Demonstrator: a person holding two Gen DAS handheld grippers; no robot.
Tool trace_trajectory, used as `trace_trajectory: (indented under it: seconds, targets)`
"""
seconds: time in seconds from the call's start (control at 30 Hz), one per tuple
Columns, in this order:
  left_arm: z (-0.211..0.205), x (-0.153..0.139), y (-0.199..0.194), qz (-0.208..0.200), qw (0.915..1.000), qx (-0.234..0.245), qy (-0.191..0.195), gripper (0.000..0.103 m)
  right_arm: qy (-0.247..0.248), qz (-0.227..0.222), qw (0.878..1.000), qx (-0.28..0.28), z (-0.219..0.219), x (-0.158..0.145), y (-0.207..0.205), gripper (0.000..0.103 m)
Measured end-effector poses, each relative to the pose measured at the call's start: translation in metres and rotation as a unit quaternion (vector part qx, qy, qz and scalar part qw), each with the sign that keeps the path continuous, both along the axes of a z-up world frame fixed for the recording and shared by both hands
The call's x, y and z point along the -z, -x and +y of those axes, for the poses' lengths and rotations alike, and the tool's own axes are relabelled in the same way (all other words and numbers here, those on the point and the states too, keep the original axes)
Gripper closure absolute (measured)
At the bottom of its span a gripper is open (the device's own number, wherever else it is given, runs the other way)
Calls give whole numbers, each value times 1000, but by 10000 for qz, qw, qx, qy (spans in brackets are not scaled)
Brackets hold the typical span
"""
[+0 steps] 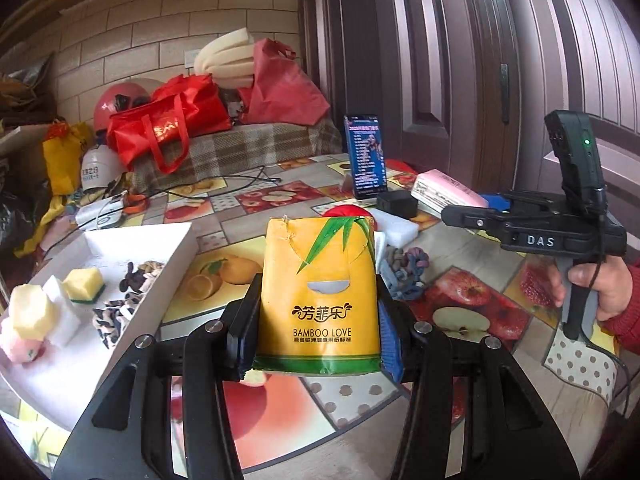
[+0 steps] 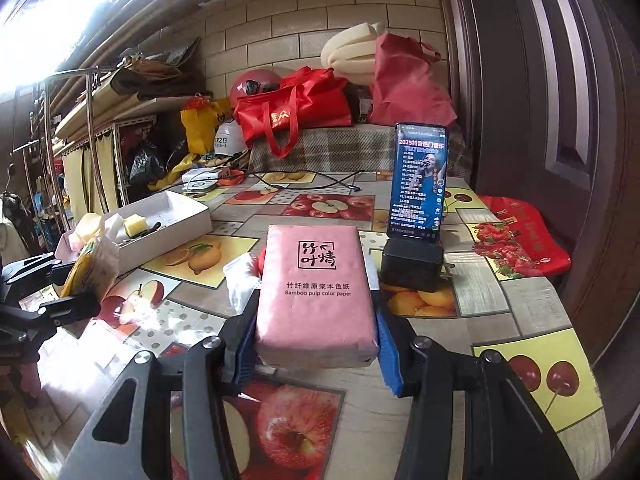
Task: Organize soft objects
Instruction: 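Grasp the yellow BAMBOO LOVE tissue pack with the left gripper while the right grasps the pink tissue pack, then carry both tissue packs with both grippers over the tray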
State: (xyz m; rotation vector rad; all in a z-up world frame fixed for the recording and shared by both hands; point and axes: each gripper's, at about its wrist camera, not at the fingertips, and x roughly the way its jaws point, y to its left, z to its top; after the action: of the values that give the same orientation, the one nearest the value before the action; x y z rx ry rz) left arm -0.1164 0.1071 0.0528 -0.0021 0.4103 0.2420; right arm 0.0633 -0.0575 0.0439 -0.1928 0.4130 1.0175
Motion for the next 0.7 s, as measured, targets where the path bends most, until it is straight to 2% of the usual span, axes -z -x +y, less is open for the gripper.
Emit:
trace_trajectory:
  seconds: [0.17, 0.43, 0.7]
  targets:
    - [37, -2, 24, -341, 9980, -528, 94, 54, -47, -132, 9991, -397, 25, -1, 35, 53]
    - [80, -2, 48, -444, 9905, -1300, -29, 54, -75, -226, 9973, -691, 68, -1, 58, 53]
    - [122, 1, 71, -482, 9790, -1981, -78, 53, -51, -227, 9954, -925, 111, 1, 76, 53]
